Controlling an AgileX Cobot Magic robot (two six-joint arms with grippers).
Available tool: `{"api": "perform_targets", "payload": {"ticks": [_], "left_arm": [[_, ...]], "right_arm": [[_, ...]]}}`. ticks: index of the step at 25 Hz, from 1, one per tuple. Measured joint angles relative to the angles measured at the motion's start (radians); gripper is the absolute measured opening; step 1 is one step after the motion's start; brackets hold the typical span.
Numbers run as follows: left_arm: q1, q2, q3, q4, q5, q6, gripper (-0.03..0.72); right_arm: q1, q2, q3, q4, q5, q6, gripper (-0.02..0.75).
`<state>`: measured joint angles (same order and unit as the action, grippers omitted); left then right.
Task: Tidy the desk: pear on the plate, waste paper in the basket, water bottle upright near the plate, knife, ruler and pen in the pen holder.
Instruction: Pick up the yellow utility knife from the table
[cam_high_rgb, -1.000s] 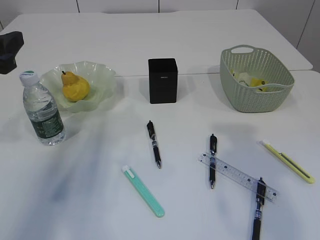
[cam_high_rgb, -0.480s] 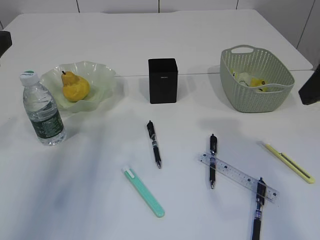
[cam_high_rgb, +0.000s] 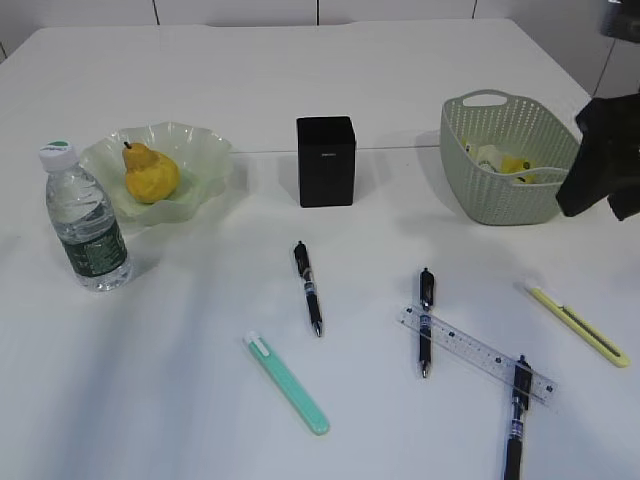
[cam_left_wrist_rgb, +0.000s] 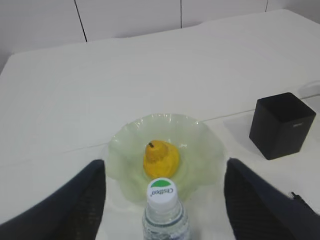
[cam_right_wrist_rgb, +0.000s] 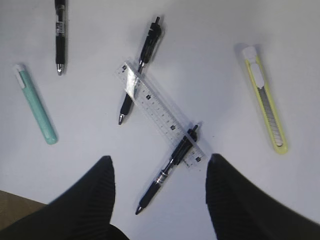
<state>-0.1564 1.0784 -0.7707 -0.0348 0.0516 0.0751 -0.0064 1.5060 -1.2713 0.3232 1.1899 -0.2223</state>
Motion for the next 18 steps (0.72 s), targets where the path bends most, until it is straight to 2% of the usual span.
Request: {"api": "perform_targets", "payload": {"ticks": [5,10,18], "left_arm": [[0.0,-0.022,-0.075,-0.055,0.225,0.0,0.513],[0.0,-0.022,-0.134,-0.065,0.433,0.0,0.51],[0.0,-0.041,-0.158,-0.065,0.489,0.0,0.51]], "right_arm": [[0.0,0.056,-0.039,-0.085,0.028,-0.003,0.459],[0.0,0.099,-0.04,-0.104,0.029,0.013,0.459],[0.0,0.254,-0.074,-0.139,-0.022,-0.037,0.459]]}}
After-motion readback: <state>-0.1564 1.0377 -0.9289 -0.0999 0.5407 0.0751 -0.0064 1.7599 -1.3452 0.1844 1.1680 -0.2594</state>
